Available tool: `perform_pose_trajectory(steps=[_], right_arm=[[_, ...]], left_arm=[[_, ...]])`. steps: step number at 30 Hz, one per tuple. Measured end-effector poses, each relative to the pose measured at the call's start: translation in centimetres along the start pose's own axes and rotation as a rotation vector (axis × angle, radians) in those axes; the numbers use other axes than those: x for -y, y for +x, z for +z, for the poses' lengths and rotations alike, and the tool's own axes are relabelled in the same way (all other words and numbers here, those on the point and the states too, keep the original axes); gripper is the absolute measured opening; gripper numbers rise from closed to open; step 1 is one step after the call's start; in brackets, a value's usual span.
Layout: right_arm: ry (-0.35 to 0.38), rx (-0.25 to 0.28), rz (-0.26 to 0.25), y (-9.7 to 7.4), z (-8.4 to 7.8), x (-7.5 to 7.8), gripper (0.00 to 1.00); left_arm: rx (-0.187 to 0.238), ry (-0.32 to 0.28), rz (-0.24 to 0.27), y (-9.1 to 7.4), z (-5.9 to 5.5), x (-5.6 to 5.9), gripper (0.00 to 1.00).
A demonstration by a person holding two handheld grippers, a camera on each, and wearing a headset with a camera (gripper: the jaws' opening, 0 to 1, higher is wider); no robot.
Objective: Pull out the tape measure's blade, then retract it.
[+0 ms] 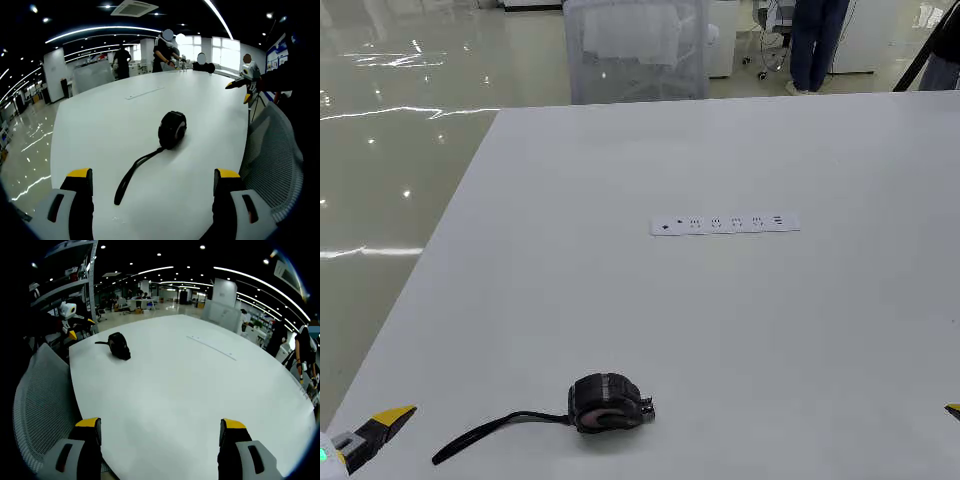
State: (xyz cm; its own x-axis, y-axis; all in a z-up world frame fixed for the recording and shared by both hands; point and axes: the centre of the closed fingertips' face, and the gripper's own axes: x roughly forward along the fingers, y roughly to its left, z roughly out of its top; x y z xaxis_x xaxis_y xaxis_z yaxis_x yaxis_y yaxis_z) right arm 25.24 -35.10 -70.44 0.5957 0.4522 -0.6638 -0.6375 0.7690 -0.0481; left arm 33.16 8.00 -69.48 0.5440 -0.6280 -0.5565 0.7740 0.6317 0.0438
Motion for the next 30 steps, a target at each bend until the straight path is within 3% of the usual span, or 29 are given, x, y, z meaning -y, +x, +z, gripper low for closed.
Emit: perform_pose_trajectory(steps=[8, 20, 30], right_arm=[[0.005, 0.01, 0.015, 0.0, 0.1, -0.1, 0.99], [0.016, 0.003, 0.001, -0.4, -0.5, 0.8, 0.99], [0.009, 0.013, 0.003, -0.2, 0.1, 1.0, 0.99]], left_arm=[[0.02, 0.024, 0.013, -0.7, 0.4, -0.9, 0.99], [0.021, 0.009, -0.008, -0.5, 0.6, -0.7, 0.99], [0.021, -0.009, -0.019, 0.2, 1.1, -1.0, 0.99]])
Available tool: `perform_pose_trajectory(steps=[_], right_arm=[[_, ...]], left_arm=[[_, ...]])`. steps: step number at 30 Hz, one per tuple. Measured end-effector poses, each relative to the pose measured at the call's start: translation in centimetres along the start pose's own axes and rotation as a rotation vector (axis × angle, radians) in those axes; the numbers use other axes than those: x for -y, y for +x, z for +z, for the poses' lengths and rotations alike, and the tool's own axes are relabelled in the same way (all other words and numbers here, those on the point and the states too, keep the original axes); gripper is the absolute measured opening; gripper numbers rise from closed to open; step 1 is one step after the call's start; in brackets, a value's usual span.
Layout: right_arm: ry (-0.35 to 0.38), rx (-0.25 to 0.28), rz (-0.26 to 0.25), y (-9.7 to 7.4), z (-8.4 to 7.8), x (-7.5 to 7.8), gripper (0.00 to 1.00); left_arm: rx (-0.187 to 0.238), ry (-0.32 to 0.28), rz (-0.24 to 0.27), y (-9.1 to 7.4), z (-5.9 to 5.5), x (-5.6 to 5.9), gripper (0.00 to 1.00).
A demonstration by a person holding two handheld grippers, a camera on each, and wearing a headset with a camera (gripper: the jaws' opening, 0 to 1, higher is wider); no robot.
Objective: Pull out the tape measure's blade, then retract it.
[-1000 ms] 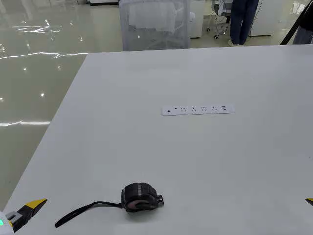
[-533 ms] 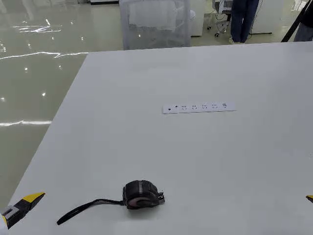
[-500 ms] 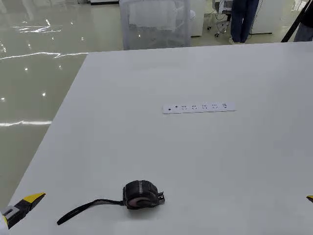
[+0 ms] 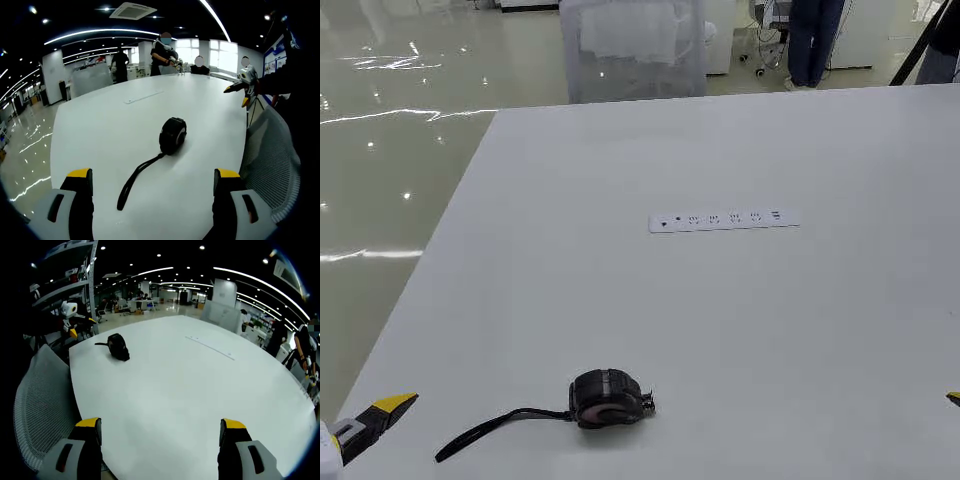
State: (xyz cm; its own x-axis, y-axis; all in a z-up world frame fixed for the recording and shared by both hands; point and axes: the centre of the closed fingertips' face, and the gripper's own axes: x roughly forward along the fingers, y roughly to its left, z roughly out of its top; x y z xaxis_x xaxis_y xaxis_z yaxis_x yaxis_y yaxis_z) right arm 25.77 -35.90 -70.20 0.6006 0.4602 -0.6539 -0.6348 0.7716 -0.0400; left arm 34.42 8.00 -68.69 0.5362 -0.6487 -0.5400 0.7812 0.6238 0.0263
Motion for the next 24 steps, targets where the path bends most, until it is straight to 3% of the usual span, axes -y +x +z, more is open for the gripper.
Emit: perform_pose_trajectory(steps=[5, 6, 8, 10, 12, 13, 15, 16, 20, 22, 24], right_arm=[[-0.048, -0.001, 0.027, 0.9, 1.0, -0.3, 0.99], [-0.066, -0.003, 0.04, 1.3, 1.5, -0.5, 0.99], [-0.086, 0.001, 0.058, 2.0, 2.3, -0.8, 0.99], [-0.12, 0.005, 0.083, 3.0, 3.2, -1.1, 0.99], [-0.138, 0.015, 0.112, 4.2, 4.1, -1.4, 0.99], [-0.151, 0.014, 0.13, 4.7, 4.4, -1.6, 0.99], [-0.183, 0.017, 0.158, 5.9, 5.4, -2.3, 0.99], [-0.194, 0.021, 0.179, 6.7, 6.0, -2.7, 0.99], [-0.236, 0.015, 0.214, 9.1, 7.0, -3.0, 0.99], [-0.243, 0.025, 0.241, 10.0, 7.9, -3.5, 0.99], [-0.258, 0.033, 0.266, 10.9, 8.7, -4.0, 0.99]], left_arm=[[-0.023, 0.053, -0.052, 1.1, 0.5, 0.6, 0.99], [-0.032, 0.076, -0.096, 1.7, 0.8, 1.3, 0.99], [-0.048, 0.133, -0.112, 2.6, 1.3, 1.5, 0.99], [-0.055, 0.144, -0.143, 3.9, 2.1, 1.8, 0.97], [-0.088, 0.15, -0.176, 5.2, 2.7, 2.2, 0.88], [-0.084, 0.159, -0.18, 5.9, 3.1, 2.2, 0.9], [-0.13, 0.167, -0.233, 7.5, 3.3, 3.0, 0.99], [-0.122, 0.231, -0.239, 8.4, 3.9, 3.0, 0.98], [-0.199, 0.267, -0.337, 10.4, 3.8, 4.7, 0.93], [-0.219, 0.324, -0.348, 11.5, 4.0, 5.0, 0.89], [-0.244, 0.344, -0.36, 12.3, 3.9, 5.3, 0.9]])
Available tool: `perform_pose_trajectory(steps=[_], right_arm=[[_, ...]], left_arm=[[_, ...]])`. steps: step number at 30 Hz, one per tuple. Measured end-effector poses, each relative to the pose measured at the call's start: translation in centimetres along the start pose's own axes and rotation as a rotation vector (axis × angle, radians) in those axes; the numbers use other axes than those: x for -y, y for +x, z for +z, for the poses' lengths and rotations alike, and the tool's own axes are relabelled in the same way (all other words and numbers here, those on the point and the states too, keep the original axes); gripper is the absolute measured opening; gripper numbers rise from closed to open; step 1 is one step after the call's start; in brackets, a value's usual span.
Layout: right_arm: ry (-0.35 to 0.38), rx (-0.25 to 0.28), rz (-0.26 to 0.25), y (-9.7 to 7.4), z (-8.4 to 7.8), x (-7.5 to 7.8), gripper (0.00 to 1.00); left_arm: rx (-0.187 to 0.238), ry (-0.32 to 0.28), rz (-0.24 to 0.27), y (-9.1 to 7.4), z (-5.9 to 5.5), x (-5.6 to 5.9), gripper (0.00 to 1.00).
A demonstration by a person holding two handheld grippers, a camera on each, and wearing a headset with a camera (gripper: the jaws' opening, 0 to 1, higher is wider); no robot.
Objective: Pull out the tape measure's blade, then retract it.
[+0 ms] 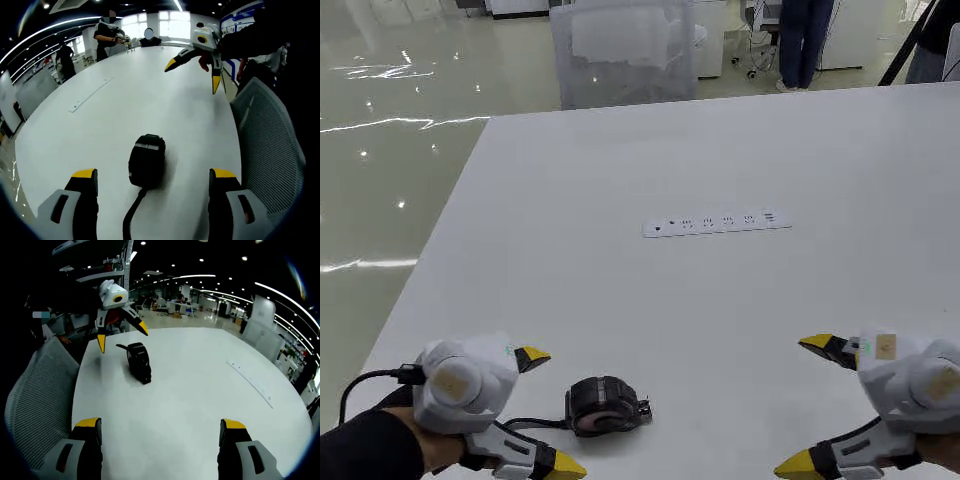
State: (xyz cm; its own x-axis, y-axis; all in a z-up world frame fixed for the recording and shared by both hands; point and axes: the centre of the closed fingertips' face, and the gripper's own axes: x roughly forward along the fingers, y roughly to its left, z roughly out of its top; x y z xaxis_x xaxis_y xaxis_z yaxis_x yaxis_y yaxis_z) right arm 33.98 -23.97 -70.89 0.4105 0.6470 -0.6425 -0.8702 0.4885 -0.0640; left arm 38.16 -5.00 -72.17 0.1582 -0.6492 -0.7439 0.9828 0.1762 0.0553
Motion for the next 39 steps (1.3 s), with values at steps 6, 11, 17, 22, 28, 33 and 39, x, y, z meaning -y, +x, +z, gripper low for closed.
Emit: perform_pose_trajectory(steps=[6, 11, 17, 22, 28, 33, 39], right_arm=[[-0.044, 0.005, 0.059, 2.2, 1.9, 0.0, 0.99], [-0.064, 0.002, 0.111, 3.6, 2.8, -0.8, 0.99], [-0.11, -0.002, 0.166, 5.5, 3.6, -1.8, 0.96], [-0.125, -0.004, 0.196, 6.9, 4.2, -2.1, 0.91], [-0.146, -0.009, 0.216, 7.9, 4.6, -1.9, 0.84], [-0.156, -0.011, 0.222, 8.5, 5.0, -2.0, 0.79], [-0.18, -0.033, 0.247, 9.9, 5.1, -2.5, 0.68]], left_arm=[[-0.084, 0.044, -0.033, 1.3, 0.0, -0.4, 0.78], [-0.147, 0.026, -0.053, 1.9, -0.1, -0.2, 0.7], [-0.208, 0.063, -0.046, 3.0, -0.4, -0.3, 0.65], [-0.235, 0.156, -0.08, 3.8, -0.2, 0.0, 0.52], [-0.264, 0.263, -0.085, 4.6, 0.3, 0.1, 0.33], [-0.3, 0.282, -0.11, 4.7, 0.0, 0.1, 0.3], [-0.29, 0.289, -0.123, 4.7, 0.1, 0.2, 0.27]])
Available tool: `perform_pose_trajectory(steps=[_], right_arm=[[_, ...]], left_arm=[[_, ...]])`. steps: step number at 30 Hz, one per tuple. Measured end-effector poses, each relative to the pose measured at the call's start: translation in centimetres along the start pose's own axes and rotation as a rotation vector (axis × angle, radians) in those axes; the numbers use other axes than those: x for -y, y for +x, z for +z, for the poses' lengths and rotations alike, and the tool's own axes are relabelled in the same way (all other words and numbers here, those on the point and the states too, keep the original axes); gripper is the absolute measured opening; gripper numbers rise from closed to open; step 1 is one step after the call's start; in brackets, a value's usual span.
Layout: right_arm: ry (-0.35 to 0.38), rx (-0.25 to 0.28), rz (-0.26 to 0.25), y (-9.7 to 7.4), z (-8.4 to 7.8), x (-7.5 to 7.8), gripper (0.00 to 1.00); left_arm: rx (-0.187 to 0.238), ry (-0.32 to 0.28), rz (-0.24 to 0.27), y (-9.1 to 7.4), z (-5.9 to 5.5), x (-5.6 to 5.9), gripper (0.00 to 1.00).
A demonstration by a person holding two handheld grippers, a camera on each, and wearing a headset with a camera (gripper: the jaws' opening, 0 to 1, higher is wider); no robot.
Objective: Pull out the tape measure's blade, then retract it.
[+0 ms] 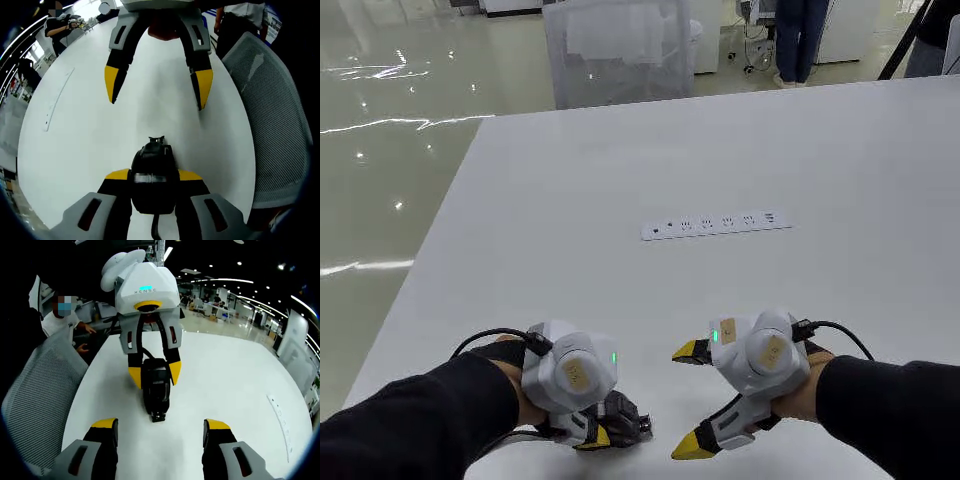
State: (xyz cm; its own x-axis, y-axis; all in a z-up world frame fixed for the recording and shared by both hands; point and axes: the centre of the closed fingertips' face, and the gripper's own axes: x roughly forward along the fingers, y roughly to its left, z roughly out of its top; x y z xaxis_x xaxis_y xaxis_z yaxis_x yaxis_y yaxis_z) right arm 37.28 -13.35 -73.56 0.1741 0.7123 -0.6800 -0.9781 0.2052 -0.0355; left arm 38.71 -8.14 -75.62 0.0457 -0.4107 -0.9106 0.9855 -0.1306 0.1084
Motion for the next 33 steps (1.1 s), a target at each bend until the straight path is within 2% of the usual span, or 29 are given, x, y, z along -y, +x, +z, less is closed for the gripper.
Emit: perform_pose_trajectory(steps=[4, 10, 15, 20, 22, 24, 26, 28, 29, 30, 33], right_arm=[[-0.006, -0.028, 0.021, 1.5, -0.3, -0.2, 0.61], [-0.062, -0.092, 0.056, 3.3, -1.2, -0.3, 0.5], [-0.061, -0.1, 0.077, 4.3, -1.3, -0.3, 0.39], [-0.092, -0.146, 0.105, 5.1, -2.2, -0.6, 0.29], [-0.094, -0.143, 0.109, 5.4, -2.0, -0.6, 0.25], [-0.121, -0.146, 0.105, 5.8, -1.8, -0.5, 0.18], [-0.108, -0.152, 0.105, 6.2, -1.7, -0.4, 0.14], [-0.061, -0.157, 0.107, 6.0, -1.9, -0.5, 0.11], [-0.069, -0.17, 0.111, 6.1, -1.9, -0.6, 0.1], [-0.079, -0.208, 0.105, 6.1, -2.1, -0.5, 0.08], [0.054, -0.259, 0.078, 5.9, -2.1, -0.4, 0.03]], left_arm=[[0.016, -0.014, 0.019, 0.0, 0.0, 0.0, 0.26], [0.034, -0.039, 0.013, 0.0, 0.0, -0.1, 0.26], [0.038, -0.034, 0.008, 0.0, 0.1, 0.0, 0.26], [0.041, -0.033, 0.003, 0.0, 0.1, -0.1, 0.26], [0.041, -0.031, 0.004, 0.0, 0.1, 0.0, 0.26], [0.042, -0.033, 0.005, 0.0, 0.1, -0.1, 0.27], [0.046, -0.03, 0.006, 0.1, 0.2, 0.0, 0.27], [0.041, -0.024, 0.007, 0.1, 0.2, 0.1, 0.27], [0.04, -0.019, 0.006, 0.1, 0.2, 0.1, 0.27], [0.04, -0.02, 0.007, 0.0, 0.2, 0.1, 0.27], [0.039, -0.024, 0.01, 0.0, 0.1, 0.1, 0.27]])
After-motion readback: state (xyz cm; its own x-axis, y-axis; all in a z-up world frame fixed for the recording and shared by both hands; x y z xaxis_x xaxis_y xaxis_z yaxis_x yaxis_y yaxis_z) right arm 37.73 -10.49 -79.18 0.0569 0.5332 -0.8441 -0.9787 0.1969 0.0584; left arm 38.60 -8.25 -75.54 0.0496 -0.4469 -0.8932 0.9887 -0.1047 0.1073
